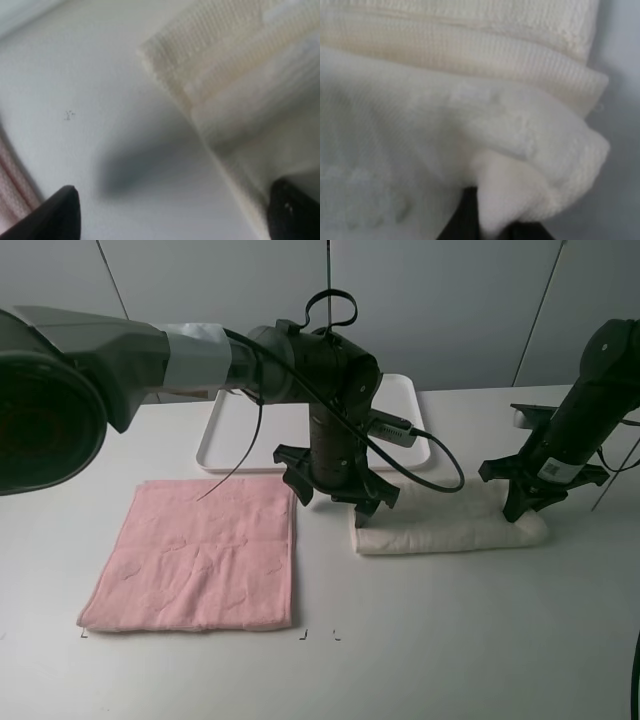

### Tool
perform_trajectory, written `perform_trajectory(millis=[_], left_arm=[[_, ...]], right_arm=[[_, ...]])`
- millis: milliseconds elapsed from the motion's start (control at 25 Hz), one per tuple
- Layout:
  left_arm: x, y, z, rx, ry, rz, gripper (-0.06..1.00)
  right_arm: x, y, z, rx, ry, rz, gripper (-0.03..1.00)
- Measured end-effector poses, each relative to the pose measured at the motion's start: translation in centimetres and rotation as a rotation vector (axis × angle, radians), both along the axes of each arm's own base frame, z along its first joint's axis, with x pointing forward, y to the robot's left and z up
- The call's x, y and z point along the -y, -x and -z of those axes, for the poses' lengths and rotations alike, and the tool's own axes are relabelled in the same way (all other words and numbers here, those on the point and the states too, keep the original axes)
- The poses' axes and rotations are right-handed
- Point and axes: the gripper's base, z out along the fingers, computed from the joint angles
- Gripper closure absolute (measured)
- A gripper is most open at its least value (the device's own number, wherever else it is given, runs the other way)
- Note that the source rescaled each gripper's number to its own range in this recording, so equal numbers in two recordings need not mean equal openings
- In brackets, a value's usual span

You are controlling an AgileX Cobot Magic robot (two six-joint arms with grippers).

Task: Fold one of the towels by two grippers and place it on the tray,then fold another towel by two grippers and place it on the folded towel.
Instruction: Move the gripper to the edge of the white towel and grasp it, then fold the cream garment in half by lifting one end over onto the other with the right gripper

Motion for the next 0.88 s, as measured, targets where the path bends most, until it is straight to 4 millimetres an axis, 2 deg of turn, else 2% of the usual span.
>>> perform_trajectory(millis=[200, 520, 680, 880], left_arm=[[0.0, 0.0, 0.0, 0.000, 0.000, 0.000, -0.02], [0.0, 0.0, 0.0, 0.000, 0.000, 0.002, -0.02], [0.0, 0.0, 0.0, 0.000, 0.000, 0.002, -0.02], [0.0, 0.0, 0.0, 0.000, 0.000, 0.002, -0.02]], right_arm=[[-0.2, 0.2, -0.6, 0.003, -0.002, -0.008, 0.92], [-0.6, 0.6, -4.4, 0.073, -0.041, 0.013, 0.92], [-1.3, 0.8, -5.3, 0.075, -0.119, 0.051, 0.92], [-2.9, 0.7, -6.0, 0.076, -0.303, 0.070, 0.92]])
